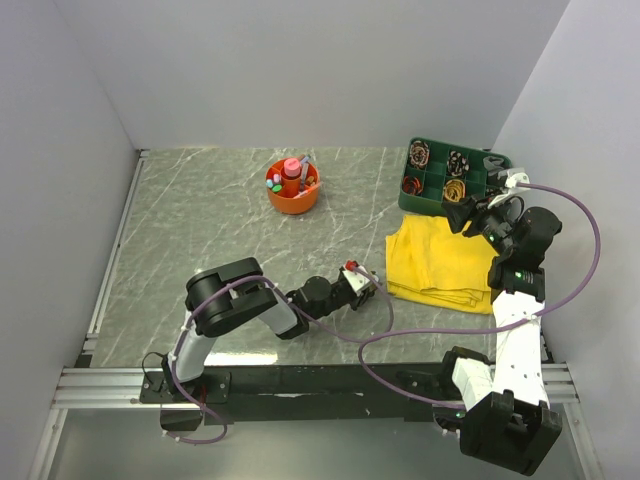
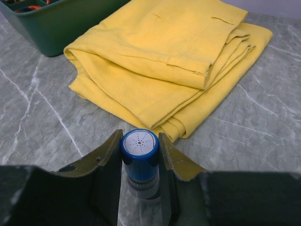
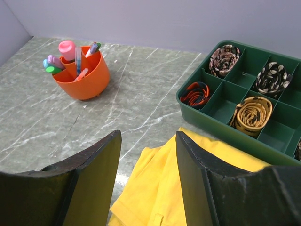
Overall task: Sort the stationery into containers
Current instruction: Close the stationery at the center of the board.
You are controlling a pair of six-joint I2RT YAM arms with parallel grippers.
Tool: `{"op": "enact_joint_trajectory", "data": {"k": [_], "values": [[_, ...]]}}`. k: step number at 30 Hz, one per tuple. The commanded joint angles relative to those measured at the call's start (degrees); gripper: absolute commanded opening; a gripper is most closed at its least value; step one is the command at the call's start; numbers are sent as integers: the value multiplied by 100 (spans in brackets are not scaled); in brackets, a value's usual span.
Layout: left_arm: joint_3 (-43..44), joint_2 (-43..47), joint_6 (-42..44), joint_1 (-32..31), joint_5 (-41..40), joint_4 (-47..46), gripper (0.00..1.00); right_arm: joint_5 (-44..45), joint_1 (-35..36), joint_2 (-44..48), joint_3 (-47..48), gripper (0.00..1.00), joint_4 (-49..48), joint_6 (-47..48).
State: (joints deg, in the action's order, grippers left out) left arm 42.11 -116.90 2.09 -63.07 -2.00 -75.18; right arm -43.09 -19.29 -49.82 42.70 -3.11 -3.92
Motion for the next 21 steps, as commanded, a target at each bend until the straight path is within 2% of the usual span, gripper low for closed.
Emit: {"op": "enact_joint_trajectory", "data": {"k": [1, 13, 21], "values": [[263, -201, -165, -4, -37, -3161, 1, -77, -31, 8, 19, 58, -286, 111], [773, -571, -173, -4, -212, -3161, 1, -15, -40, -36, 19, 58, -207, 208], [720, -1070, -1245, -135, -1660, -3179, 1, 29, -49, -36, -69, 58, -181, 199]]}}
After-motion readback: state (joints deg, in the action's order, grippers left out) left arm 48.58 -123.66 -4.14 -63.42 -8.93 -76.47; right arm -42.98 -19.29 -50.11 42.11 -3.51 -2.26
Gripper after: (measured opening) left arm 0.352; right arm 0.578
